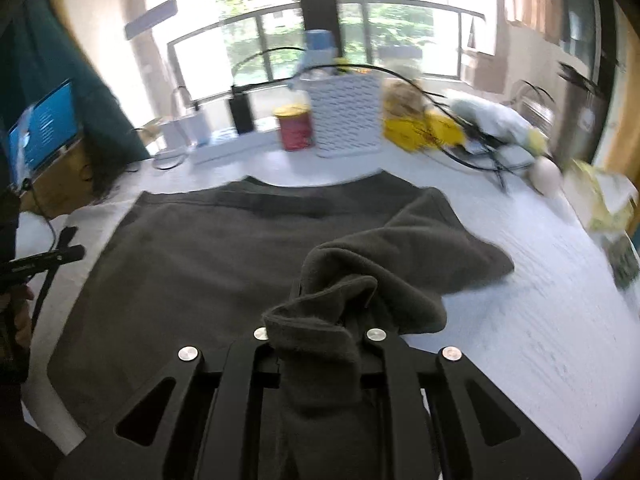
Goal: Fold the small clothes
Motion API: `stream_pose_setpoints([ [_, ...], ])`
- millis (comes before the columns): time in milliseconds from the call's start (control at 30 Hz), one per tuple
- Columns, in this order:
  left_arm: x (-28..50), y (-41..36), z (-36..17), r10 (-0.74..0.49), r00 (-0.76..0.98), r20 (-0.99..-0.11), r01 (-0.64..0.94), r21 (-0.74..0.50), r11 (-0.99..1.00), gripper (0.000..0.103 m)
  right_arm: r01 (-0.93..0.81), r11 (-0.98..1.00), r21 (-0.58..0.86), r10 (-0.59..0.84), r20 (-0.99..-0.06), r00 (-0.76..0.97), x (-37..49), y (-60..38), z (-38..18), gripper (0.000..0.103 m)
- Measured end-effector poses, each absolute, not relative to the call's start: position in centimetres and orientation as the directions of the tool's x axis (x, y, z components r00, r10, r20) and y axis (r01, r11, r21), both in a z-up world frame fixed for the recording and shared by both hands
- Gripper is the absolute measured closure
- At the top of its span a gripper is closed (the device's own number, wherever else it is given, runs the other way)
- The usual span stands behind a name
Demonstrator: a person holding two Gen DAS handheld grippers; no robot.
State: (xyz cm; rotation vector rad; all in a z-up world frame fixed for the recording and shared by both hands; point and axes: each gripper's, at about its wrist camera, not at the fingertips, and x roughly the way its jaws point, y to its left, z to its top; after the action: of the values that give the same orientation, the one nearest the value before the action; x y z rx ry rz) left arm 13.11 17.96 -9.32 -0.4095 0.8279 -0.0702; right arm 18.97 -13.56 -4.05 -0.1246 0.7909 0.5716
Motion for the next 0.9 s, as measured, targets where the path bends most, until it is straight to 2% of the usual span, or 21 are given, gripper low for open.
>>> stream_pose_setpoints([
  [567,10.2,21.0,-8.0,-0.219,0.732,-0.646,-0.060,-0.381,0.923,0.096,-0.731,0.671,0.125,0.551,-0.743,0.380,15.4,0.1,-5.3,0.090],
  [900,8.2,22.4,-7.9,-0.201,0.737,-0.645,-0.089,-0.388,0.917,0.096,-0.790,0.605,0.098,0.508,-0.811,0.289,13.4,5.6,-7.9,0.086],
])
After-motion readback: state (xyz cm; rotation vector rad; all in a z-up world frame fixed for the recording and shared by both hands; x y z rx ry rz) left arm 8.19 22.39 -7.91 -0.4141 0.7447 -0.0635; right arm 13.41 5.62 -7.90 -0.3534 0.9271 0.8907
